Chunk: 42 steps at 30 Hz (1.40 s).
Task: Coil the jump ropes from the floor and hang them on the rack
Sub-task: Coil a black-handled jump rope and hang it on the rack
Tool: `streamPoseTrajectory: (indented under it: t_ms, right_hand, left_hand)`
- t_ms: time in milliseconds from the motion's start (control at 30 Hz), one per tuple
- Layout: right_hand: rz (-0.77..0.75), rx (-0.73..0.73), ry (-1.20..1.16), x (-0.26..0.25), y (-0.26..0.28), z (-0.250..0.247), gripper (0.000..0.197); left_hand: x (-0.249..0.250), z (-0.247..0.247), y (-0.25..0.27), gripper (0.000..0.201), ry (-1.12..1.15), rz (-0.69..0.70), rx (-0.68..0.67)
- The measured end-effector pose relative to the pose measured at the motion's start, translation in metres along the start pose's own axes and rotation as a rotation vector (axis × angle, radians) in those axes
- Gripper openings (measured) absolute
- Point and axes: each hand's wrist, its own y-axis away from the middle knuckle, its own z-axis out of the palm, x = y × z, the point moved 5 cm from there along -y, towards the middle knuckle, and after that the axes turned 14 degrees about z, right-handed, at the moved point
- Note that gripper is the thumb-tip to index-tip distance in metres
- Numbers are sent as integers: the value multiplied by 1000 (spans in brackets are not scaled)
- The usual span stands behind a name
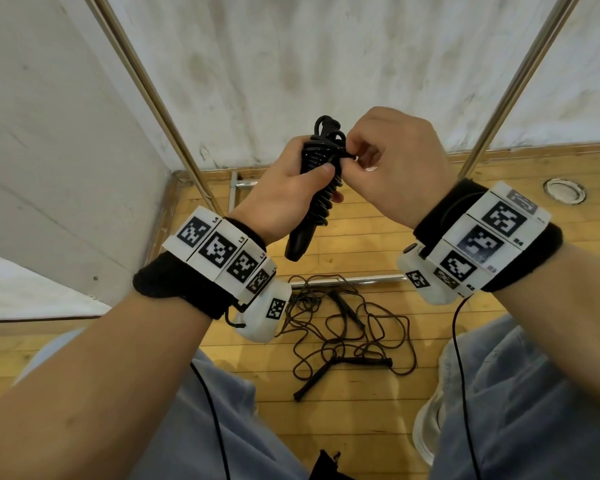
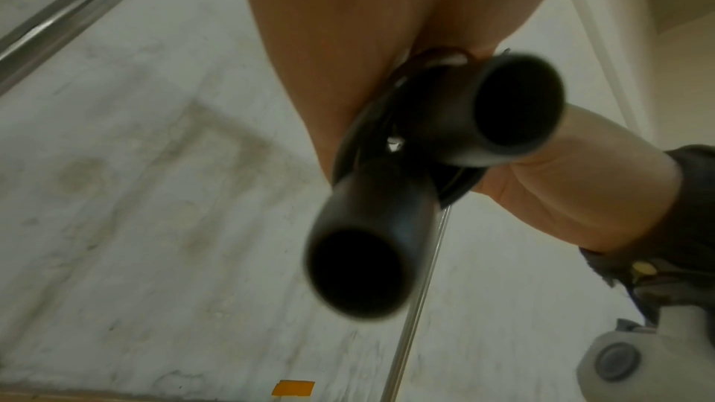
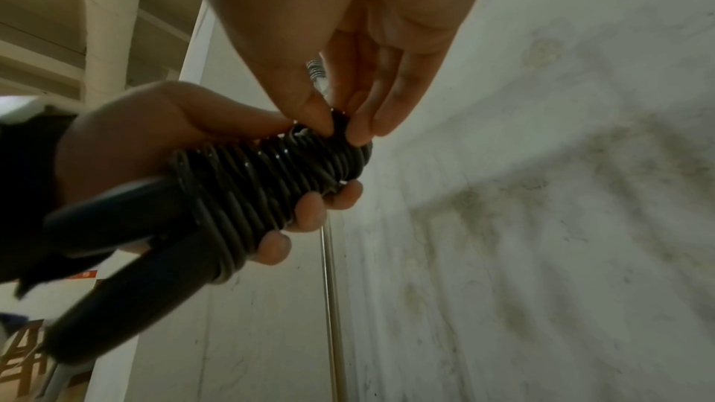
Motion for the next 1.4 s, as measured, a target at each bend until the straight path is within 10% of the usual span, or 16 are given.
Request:
streamPoseTrajectory:
  t_ms: [1400]
  right_hand:
    - [-75,51,1,-7,17,13,17]
  left_hand:
    - [-10,-1,-3,19,-78,-5,322]
